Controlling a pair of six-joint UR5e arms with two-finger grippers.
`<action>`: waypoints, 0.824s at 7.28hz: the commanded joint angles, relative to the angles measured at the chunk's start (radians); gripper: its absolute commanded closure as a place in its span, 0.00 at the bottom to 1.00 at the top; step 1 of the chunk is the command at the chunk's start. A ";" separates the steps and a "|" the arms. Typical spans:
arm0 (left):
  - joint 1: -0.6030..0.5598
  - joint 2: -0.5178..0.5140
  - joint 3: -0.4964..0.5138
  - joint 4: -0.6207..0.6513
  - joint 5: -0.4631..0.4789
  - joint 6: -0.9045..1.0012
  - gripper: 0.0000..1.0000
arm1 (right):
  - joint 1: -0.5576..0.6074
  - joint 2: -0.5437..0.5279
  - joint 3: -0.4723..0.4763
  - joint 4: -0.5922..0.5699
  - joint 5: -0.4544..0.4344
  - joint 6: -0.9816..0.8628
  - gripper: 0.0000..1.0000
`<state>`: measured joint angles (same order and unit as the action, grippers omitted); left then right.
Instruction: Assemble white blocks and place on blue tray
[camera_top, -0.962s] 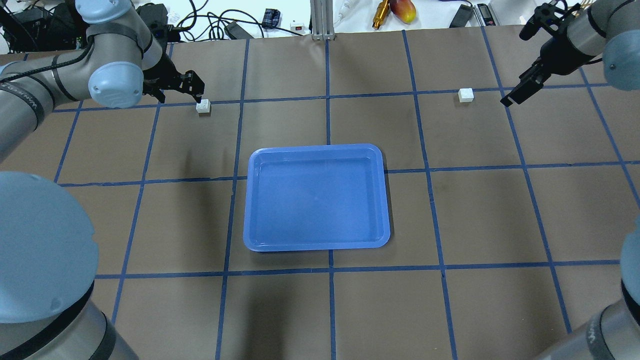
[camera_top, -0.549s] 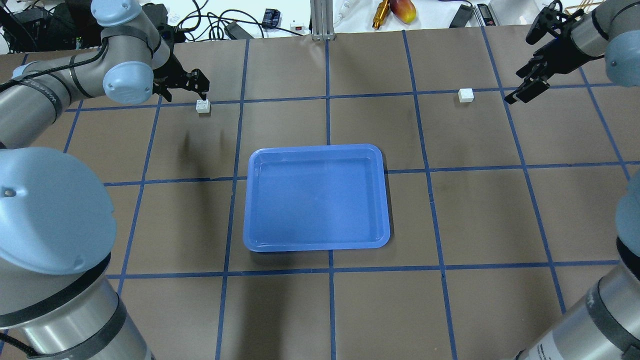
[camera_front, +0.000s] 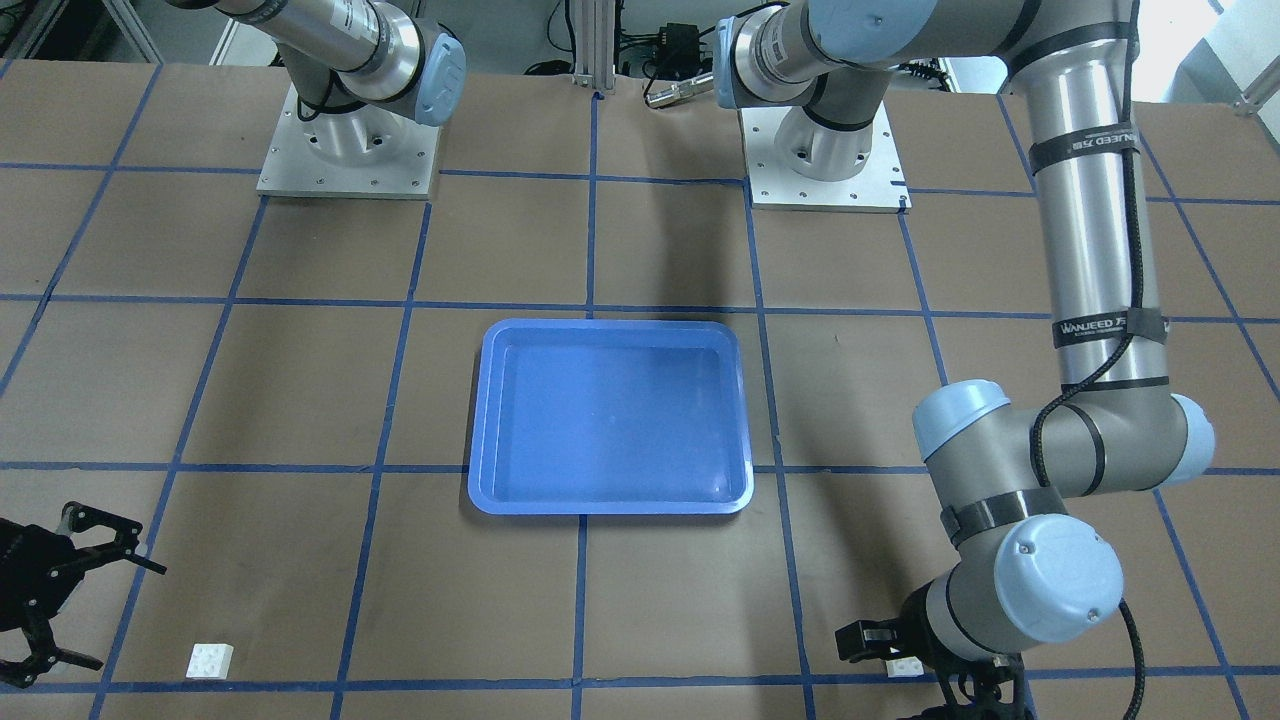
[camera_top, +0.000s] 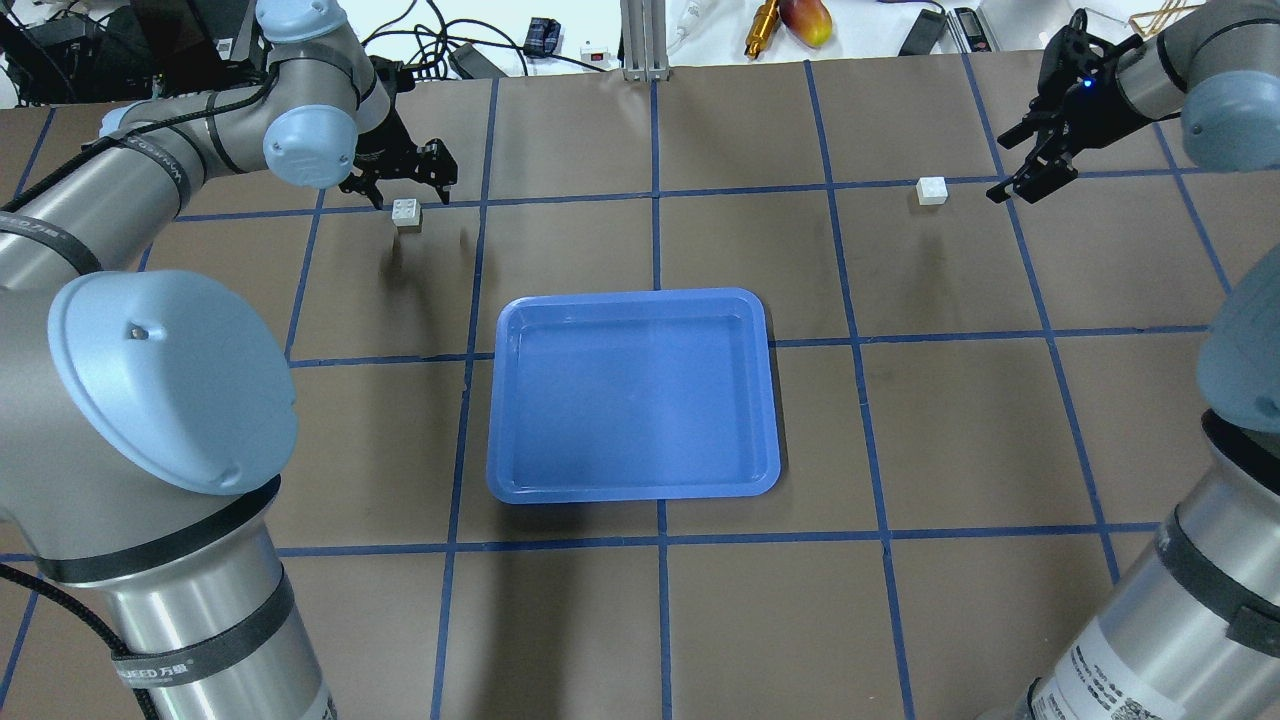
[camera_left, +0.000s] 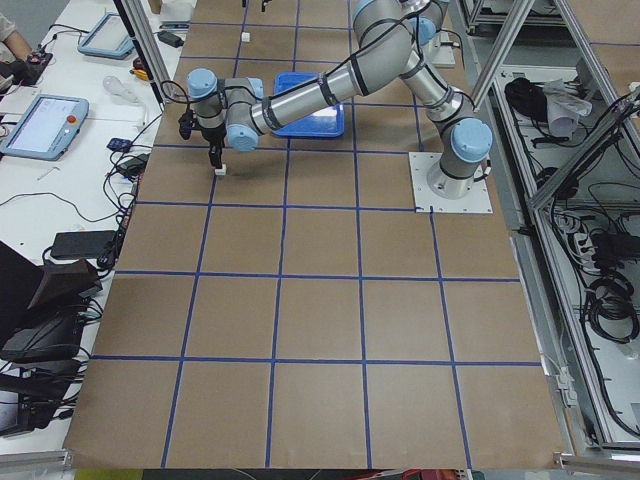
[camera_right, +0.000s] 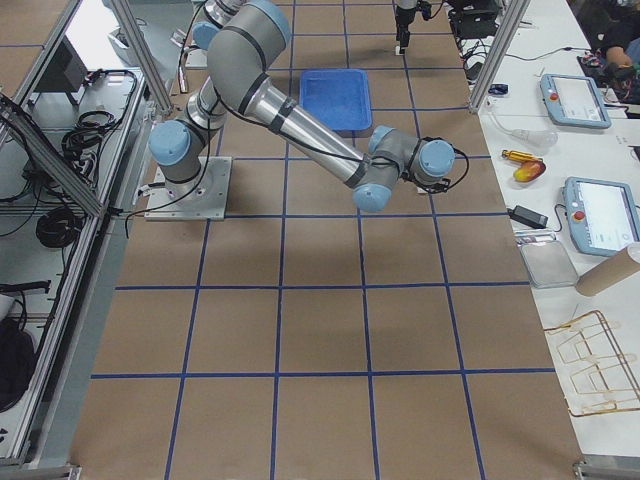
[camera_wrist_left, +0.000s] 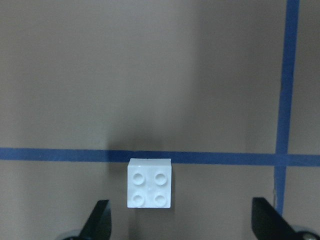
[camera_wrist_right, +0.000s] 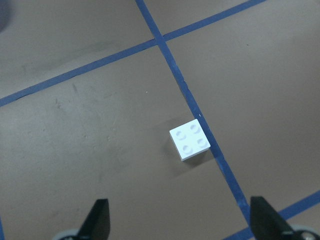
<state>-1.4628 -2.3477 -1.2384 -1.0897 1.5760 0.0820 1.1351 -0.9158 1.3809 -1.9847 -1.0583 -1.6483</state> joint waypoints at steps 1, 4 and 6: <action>-0.001 -0.031 0.068 -0.069 0.032 0.004 0.00 | -0.003 0.060 -0.055 0.007 0.026 -0.117 0.00; 0.012 -0.047 0.073 -0.088 0.021 0.025 0.00 | -0.003 0.120 -0.103 0.035 0.017 -0.259 0.01; 0.022 -0.051 0.076 -0.090 0.021 0.041 0.07 | 0.009 0.120 -0.102 0.044 0.012 -0.287 0.01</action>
<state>-1.4457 -2.3968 -1.1653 -1.1786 1.5972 0.1107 1.1364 -0.7974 1.2801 -1.9489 -1.0423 -1.9119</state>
